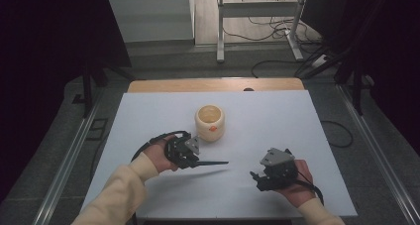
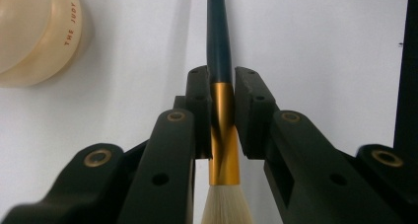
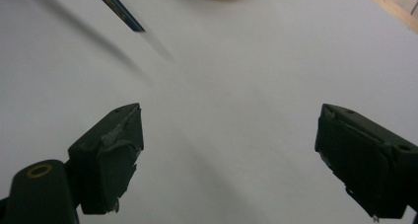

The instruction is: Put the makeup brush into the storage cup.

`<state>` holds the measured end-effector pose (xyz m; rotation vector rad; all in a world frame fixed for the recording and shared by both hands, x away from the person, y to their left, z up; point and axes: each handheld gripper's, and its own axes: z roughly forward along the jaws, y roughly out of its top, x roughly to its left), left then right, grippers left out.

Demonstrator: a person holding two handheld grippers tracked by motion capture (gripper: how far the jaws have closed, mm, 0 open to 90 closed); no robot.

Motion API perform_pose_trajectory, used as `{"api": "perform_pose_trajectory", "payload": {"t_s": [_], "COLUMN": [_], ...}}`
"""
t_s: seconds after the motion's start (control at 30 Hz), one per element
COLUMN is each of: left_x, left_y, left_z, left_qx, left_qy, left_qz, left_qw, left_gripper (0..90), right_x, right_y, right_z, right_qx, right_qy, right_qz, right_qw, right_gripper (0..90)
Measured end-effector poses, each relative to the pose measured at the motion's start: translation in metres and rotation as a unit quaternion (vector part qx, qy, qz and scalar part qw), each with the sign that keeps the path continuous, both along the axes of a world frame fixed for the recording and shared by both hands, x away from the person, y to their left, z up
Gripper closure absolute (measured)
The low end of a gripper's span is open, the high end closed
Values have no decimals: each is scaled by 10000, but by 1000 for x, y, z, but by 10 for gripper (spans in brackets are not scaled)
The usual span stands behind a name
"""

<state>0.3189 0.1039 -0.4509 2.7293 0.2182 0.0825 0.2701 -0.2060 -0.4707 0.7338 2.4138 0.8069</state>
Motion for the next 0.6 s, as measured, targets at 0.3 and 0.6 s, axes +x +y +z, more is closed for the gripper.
{"api": "perform_pose_trajectory", "payload": {"t_s": [0.3, 0.6], "left_x": [0, 0], "left_y": [-1, -2], "left_z": [1, 1], "left_qx": [-9, -29], "left_qy": [27, 63], "left_qz": [-8, -25], "left_qw": [10000, 10000], "left_gripper": [783, 783], "right_x": [1, 2], "right_y": [52, 87], "right_z": [-4, -12], "right_qx": [-336, -549], "right_qy": [-149, -361], "right_qz": [673, 1108], "right_qw": [9971, 9917], "right_gripper": [116, 165]}}
